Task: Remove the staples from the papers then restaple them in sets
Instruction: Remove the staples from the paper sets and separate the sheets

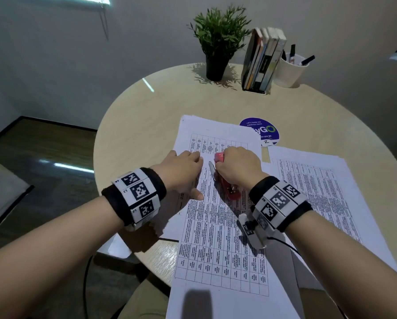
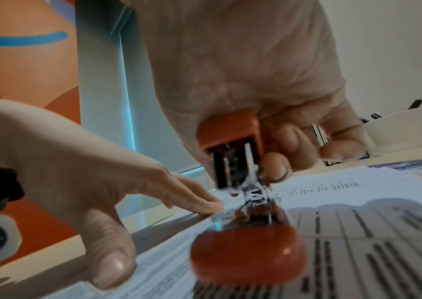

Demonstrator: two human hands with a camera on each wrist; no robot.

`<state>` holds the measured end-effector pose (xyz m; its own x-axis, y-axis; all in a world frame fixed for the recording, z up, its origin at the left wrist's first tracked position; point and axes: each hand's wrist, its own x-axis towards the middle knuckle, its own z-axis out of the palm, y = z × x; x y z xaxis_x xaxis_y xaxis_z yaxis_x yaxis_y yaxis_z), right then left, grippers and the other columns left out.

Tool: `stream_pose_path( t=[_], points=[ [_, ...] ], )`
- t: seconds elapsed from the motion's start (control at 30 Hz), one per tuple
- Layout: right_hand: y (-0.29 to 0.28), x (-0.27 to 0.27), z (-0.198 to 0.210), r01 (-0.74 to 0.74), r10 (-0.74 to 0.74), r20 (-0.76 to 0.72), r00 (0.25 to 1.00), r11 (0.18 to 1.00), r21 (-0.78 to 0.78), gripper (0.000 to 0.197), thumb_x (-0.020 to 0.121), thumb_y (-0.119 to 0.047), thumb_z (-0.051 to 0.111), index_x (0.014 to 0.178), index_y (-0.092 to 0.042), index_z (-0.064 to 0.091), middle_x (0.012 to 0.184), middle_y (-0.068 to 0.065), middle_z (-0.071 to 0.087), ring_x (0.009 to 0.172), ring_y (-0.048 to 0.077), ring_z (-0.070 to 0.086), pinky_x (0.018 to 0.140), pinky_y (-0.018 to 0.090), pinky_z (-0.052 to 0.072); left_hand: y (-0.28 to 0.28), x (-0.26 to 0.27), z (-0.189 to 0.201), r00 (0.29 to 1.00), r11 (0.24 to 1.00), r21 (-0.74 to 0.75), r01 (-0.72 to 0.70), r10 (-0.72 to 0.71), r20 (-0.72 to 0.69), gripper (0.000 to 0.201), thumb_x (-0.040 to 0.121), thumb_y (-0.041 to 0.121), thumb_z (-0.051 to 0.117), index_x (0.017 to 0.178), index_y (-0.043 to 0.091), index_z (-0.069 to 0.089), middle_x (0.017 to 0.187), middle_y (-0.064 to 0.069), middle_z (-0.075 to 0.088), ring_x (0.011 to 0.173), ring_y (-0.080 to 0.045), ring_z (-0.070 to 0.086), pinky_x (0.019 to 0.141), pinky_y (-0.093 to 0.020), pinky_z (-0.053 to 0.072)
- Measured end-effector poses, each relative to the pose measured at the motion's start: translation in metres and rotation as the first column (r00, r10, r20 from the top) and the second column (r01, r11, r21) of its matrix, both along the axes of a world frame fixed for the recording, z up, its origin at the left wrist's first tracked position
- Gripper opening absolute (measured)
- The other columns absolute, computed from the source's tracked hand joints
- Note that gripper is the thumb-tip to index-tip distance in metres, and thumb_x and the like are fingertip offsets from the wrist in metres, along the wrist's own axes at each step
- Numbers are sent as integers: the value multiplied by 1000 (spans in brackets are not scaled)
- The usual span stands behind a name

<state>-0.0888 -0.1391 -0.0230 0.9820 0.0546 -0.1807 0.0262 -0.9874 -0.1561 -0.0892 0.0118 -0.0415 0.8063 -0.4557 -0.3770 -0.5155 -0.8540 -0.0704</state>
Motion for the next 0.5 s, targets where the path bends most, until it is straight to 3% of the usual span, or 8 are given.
stream_pose_path(
  t=[0.13, 0.27, 0.37, 0.5],
  points=[
    [4, 4, -6, 11, -12, 25, 1000, 1000, 25, 16, 93, -28, 47, 85, -15, 50, 95, 9, 64, 84, 30, 52, 68, 32, 35, 2, -1, -2, 1000, 1000, -3, 2, -2, 0, 108, 71, 77, 54, 149, 11, 20, 155, -6, 21, 137, -26, 30, 101, -46, 31],
    [11, 4, -4, 42, -44, 28, 999, 997, 63, 13, 94, -24, 47, 86, -14, 51, 89, 7, 58, 90, 33, 58, 68, 31, 36, 3, -1, -1, 1000, 1000, 4, 5, -5, -1, 108, 73, 77, 53, 150, 11, 17, 156, -5, 19, 138, -25, 28, 101, -46, 31],
    [16, -2, -5, 63, -66, 47, 997, 996, 69, 7, 92, -18, 49, 86, -14, 49, 97, 11, 64, 88, 34, 55, 68, 31, 35, 2, -1, -1, 1000, 1000, 10, -3, 3, -4, 108, 73, 76, 53, 150, 11, 15, 157, -6, 16, 139, -25, 25, 102, -46, 30],
    [13, 1, -6, -53, 60, 106, 993, 997, -64, 14, 95, -23, 50, 99, -13, 58, 105, 10, 67, 99, 34, 61, 70, 32, 35, 1, -2, 1, 1000, 1000, 19, 0, 0, -10, 108, 74, 76, 53, 151, 11, 13, 158, -6, 15, 139, -26, 25, 103, -46, 29]
  ],
)
